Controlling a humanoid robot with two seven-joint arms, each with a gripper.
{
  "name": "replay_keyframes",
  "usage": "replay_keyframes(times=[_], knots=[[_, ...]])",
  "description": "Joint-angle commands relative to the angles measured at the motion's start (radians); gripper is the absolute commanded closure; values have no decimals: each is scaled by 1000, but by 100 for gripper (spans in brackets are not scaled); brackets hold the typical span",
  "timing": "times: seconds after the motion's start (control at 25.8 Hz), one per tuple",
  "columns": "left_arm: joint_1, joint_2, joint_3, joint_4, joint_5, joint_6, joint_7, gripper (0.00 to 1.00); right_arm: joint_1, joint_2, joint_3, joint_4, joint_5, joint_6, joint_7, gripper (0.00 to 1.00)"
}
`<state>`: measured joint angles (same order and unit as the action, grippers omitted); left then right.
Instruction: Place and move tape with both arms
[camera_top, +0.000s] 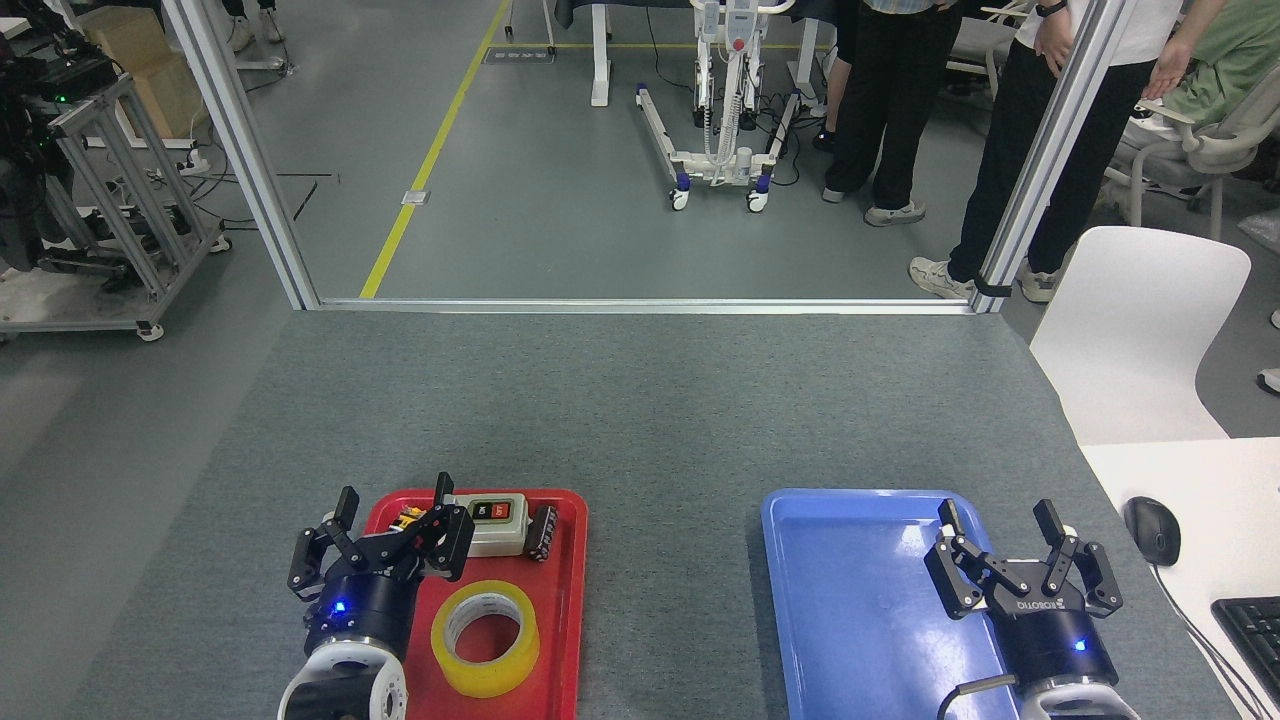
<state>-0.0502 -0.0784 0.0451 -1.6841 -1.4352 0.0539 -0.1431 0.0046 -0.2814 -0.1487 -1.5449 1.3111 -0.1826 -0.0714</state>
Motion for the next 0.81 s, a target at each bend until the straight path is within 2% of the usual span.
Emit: replay_keyframes(times=[0.0, 0.19, 0.31, 0.43, 0.62, 0.78], knots=[[4, 0, -1, -9, -1, -9, 14, 0, 0, 1, 0, 0, -1, 0, -2, 0], [10, -23, -17, -25, -71, 46, 33, 1, 0, 2, 0, 0, -1, 0, -2, 0], [76, -31, -108, -32, -156, 110, 37, 1, 0, 5, 3, 0, -1, 0, -2, 0], [102, -29, -202, -29, -174, 173, 16, 1, 0, 8, 6, 0, -1, -1, -2, 0], [101, -32, -294, -16, -177, 202, -177, 1, 3, 5, 3, 0, 1, -1, -2, 0], [93, -34, -314, 26, -166, 187, -260, 1, 5, 5, 4, 0, -1, -1, -2, 0]])
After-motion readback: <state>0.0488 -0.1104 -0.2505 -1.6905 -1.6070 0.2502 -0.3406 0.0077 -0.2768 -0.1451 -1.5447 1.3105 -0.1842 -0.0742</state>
